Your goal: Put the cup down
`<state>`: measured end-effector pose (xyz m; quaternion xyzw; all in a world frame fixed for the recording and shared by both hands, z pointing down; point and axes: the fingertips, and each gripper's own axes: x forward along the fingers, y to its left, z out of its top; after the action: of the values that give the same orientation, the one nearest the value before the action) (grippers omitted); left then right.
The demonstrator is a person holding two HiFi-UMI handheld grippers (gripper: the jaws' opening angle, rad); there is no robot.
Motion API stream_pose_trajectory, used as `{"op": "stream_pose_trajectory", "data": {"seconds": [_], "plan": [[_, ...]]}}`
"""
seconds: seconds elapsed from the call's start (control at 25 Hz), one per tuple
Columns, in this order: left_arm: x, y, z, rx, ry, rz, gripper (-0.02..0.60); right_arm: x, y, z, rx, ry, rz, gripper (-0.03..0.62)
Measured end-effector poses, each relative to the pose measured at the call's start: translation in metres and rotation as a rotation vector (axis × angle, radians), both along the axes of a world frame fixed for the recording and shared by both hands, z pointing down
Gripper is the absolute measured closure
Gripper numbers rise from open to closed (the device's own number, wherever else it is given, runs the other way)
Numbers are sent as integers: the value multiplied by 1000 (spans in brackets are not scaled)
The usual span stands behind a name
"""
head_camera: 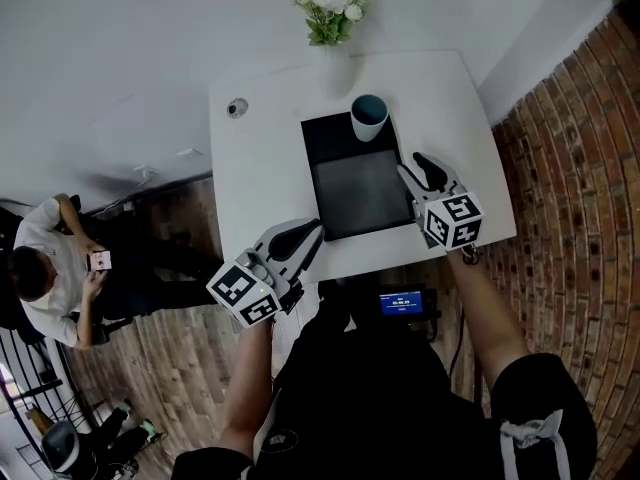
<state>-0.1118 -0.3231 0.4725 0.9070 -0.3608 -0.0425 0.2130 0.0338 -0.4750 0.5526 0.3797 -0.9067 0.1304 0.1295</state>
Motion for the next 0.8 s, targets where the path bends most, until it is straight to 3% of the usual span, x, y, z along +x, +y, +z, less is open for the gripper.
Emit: {"op": "stream_pose_trajectory", "data": {"seconds": [0.16,0.24,0.48,0.8], "plan": [[2,4,-3,11,-1,7,574,7,26,-29,-17,-96,-1,550],[3,4,-5,18,-5,7,574,10,38,-42,-35,-150,-11,570],[14,1,-15,55,-8,37,574,13,72,-82,-47,-300,-56,580],[24,5,-22,74,-8,79,574,1,107,-105,-5,-312,-96,580]]}}
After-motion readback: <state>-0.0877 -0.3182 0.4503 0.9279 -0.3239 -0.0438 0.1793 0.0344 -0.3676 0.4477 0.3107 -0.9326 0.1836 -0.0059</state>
